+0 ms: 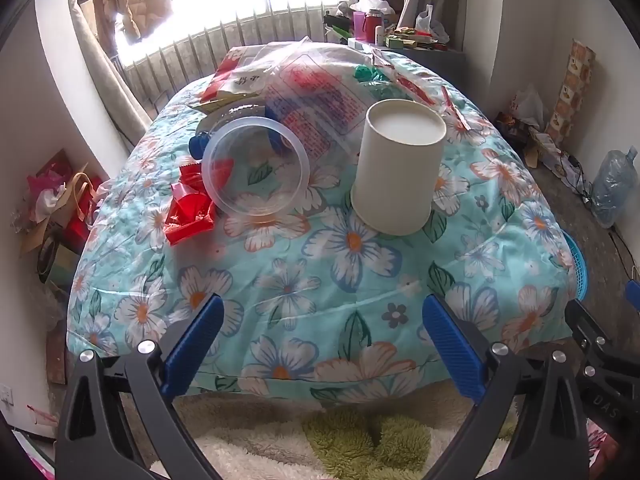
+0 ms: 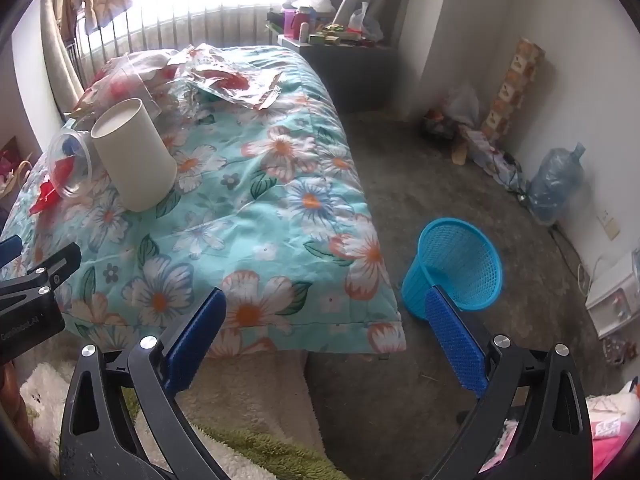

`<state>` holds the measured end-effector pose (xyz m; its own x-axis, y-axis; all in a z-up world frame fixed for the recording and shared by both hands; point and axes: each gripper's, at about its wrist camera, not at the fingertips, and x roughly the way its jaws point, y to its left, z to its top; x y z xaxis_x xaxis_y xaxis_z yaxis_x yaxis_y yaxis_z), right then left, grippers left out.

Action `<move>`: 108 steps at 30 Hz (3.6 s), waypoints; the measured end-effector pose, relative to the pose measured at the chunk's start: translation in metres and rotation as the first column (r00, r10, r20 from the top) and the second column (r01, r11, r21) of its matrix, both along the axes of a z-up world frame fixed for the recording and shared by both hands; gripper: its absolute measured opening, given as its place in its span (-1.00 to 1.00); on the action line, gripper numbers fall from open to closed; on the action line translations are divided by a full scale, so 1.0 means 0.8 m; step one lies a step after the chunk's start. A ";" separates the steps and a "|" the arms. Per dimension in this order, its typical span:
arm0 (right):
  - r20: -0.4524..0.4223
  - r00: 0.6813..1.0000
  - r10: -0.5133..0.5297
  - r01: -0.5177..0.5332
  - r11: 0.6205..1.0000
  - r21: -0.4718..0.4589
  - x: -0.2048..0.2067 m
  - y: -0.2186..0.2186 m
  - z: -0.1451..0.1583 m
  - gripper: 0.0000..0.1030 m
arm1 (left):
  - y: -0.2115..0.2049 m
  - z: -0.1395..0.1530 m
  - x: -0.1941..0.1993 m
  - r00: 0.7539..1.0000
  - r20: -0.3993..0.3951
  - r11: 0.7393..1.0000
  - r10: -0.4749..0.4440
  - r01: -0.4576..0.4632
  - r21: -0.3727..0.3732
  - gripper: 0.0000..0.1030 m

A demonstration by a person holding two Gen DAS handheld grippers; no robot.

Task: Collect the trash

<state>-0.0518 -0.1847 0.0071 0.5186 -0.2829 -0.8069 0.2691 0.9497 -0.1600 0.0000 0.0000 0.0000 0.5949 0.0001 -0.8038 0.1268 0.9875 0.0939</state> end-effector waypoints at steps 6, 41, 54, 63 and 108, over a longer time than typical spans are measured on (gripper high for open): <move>0.000 1.000 0.002 -0.002 1.000 0.000 0.000 0.000 0.001 0.85 | 0.000 0.000 0.000 1.000 0.006 1.000 0.001 -0.001 0.003 0.89; 0.004 1.000 -0.002 0.002 1.000 -0.004 0.002 -0.003 0.005 0.85 | 0.000 0.000 0.000 1.000 0.011 1.000 0.000 0.000 0.005 0.89; 0.004 1.000 -0.002 0.002 1.000 -0.006 0.001 -0.006 0.011 0.85 | -0.001 0.000 0.000 1.000 0.012 1.000 0.000 0.000 0.006 0.89; 0.006 1.000 -0.003 0.003 1.000 -0.007 0.000 -0.005 0.010 0.85 | -0.001 0.000 0.000 1.000 0.012 1.000 0.000 0.000 0.006 0.89; 0.246 0.874 0.420 -0.478 0.834 0.276 0.161 0.101 0.024 0.19 | 0.132 0.025 0.113 0.955 0.258 0.960 -0.148 0.202 -0.196 0.44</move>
<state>0.0774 -0.1041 0.0266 0.6605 0.2712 -0.7001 -0.2049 0.9622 0.1794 0.0900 0.1058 0.0200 0.7433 -0.2807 -0.6072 0.3001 0.9512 -0.0723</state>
